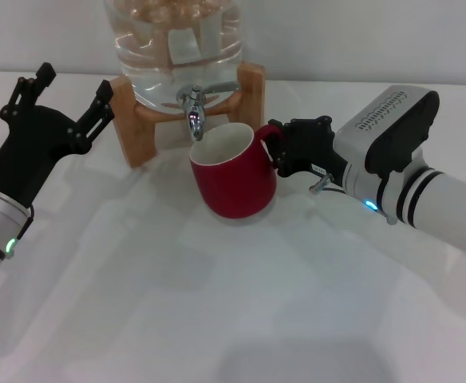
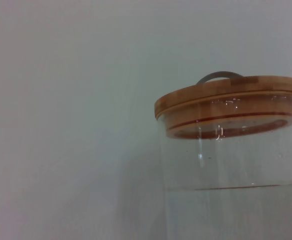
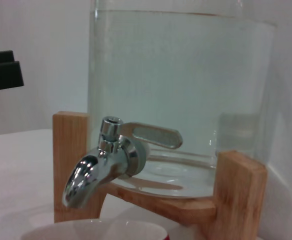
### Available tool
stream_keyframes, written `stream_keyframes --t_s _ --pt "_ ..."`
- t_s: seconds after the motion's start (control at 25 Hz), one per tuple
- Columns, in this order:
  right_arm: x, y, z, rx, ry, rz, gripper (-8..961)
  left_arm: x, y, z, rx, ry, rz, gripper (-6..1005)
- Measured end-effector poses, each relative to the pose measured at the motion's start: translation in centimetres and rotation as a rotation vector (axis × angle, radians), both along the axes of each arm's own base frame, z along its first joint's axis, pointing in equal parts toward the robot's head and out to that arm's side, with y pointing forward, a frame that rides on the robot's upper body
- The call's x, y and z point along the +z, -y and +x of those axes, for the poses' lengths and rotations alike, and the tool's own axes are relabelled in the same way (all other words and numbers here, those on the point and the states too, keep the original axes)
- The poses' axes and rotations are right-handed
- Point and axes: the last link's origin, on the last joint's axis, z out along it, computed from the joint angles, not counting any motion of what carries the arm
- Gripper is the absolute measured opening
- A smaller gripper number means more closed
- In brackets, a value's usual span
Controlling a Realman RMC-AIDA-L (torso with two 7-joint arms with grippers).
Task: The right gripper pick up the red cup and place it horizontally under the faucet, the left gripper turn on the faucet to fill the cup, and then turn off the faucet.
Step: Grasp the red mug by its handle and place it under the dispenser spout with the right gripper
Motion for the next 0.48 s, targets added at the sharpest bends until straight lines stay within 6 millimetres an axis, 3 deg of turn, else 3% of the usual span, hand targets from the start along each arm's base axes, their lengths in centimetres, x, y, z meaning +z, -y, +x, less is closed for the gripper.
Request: stream_keyframes --t_s 0.48 --pt "0.34 -0.16 0.92 -0.047 -0.005 0.016 114 -0.35 -0.13 0.31 -0.009 -0.005 -0.015 875"
